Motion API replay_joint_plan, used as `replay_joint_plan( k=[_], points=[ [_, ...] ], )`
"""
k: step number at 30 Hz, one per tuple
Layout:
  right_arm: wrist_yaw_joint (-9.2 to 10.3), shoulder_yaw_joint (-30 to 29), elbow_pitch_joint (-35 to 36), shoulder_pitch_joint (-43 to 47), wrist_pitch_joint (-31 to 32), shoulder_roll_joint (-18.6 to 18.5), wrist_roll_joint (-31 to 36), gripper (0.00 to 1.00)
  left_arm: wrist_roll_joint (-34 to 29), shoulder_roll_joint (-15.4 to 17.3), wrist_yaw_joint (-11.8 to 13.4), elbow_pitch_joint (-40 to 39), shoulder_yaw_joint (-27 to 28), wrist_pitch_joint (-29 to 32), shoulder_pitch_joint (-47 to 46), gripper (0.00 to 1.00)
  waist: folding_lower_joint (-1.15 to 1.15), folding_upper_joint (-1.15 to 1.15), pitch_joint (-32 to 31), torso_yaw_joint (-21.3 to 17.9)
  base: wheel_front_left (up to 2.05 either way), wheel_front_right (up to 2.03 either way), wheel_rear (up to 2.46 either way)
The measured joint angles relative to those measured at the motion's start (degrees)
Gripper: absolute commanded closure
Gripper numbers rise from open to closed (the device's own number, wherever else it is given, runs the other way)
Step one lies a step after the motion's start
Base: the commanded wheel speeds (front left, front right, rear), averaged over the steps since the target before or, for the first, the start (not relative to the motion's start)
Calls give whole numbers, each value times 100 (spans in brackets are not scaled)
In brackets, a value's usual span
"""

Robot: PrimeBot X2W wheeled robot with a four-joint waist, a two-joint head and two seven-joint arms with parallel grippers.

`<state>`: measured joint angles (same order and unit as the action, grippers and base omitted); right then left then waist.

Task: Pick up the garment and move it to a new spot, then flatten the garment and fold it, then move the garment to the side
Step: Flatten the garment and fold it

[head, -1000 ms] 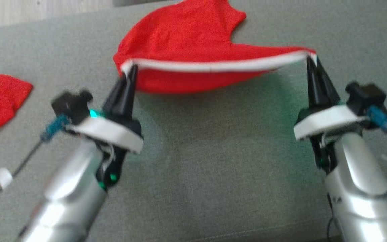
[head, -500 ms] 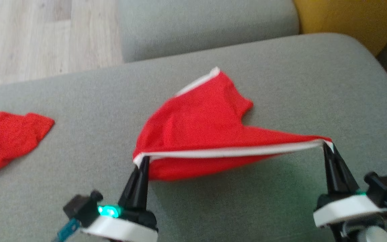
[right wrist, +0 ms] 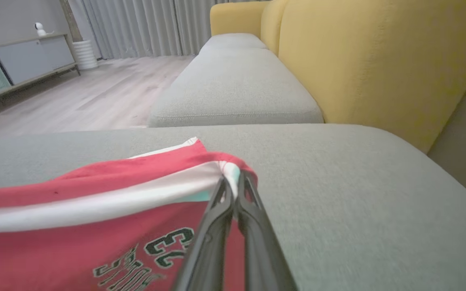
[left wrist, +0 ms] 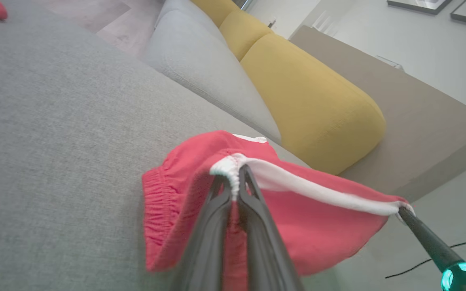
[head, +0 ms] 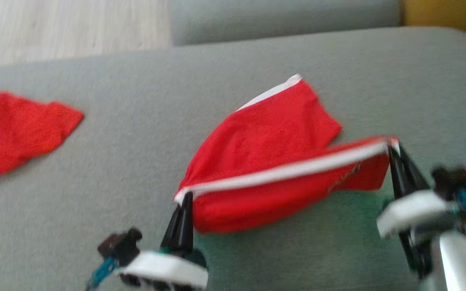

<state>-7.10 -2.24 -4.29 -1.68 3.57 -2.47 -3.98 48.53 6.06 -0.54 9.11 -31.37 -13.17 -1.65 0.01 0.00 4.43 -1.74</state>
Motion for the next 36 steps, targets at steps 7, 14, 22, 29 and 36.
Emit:
replay_joint_plan(
  k=[7, 14, 22, 29, 36],
  points=[
    [0, 147, -1072, -1825, 341, -203, 413, 100, 233, -264, 2, 740, 42, -45, -1160, 100, 1, 0, 641, 394, 0, 0, 0],
    [-1, 408, -2401, -3352, 559, -582, 406, 100, 814, -327, 18, 1430, -337, -60, -2168, 100, 1, 0, 1224, 732, 0, 0, 0],
    [-1, 724, -3732, -4183, 534, -728, 294, 94, 1447, -334, 268, 1733, -999, -105, -2823, 100, 1, 0, 1557, 1023, 0, 0, 0],
    [-1, 728, -4430, -4440, 205, -731, 249, 0, 1625, -336, 481, 1847, -1279, -112, -2893, 0, -1, 0, 1472, 1067, 0, 0, 0],
    [-1, 737, -5075, -4487, -260, -733, 102, 0, 1436, -77, 612, 1690, -1555, 66, -2819, 0, -1, 0, 1119, 1045, 0, 0, 0]
  ],
)
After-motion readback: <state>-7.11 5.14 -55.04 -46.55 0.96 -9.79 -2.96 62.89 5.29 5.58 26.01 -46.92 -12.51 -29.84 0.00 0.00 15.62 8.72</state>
